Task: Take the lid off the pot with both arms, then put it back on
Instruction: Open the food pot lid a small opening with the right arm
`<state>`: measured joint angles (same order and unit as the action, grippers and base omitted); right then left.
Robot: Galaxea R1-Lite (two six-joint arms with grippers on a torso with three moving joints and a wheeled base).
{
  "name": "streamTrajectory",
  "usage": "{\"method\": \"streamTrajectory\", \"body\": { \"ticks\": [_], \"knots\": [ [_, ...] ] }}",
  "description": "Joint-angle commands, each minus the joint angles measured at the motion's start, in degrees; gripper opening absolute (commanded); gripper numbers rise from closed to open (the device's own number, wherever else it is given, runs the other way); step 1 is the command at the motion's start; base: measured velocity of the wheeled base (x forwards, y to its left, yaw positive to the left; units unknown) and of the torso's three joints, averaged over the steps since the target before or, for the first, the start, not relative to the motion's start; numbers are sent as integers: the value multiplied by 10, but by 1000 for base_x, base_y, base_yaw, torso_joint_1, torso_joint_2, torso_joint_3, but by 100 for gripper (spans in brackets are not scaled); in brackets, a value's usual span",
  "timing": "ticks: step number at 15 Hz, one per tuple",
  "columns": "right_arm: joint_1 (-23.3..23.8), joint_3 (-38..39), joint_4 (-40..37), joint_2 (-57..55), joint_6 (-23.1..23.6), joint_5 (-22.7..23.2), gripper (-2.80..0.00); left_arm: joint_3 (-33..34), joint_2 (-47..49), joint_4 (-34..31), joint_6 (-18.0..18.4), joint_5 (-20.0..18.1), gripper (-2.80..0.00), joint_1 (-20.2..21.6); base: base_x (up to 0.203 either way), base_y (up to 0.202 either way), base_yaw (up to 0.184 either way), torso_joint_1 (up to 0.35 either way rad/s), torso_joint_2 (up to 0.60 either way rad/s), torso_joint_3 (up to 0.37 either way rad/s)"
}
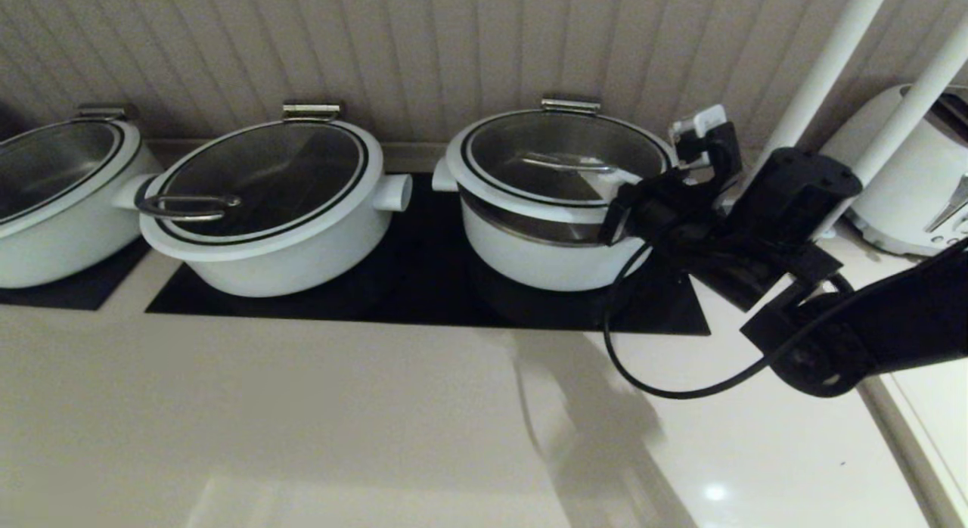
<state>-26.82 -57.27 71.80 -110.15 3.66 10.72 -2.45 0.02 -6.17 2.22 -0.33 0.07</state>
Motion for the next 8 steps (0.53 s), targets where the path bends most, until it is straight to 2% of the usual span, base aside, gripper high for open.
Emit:
{"method": "streamTrajectory", "body": {
  "ticks": [1,3,5,8],
  "knots": [
    [7,0,4,4,0,1,-280,0,1,6,9,-2,-280,0,0,0,0,0,0,0],
    [9,1,4,4,-1,2,-280,0,0,11,15,-12,-280,0,0,0,0,0,0,0],
    [9,0,4,3,-1,2,-280,-6,0,11,40,-27,-280,0,0,0,0,0,0,0],
    [9,-4,4,1,-1,2,-280,-47,40,12,39,-100,-280,0,0,0,0,0,0,0]
  ]
}}
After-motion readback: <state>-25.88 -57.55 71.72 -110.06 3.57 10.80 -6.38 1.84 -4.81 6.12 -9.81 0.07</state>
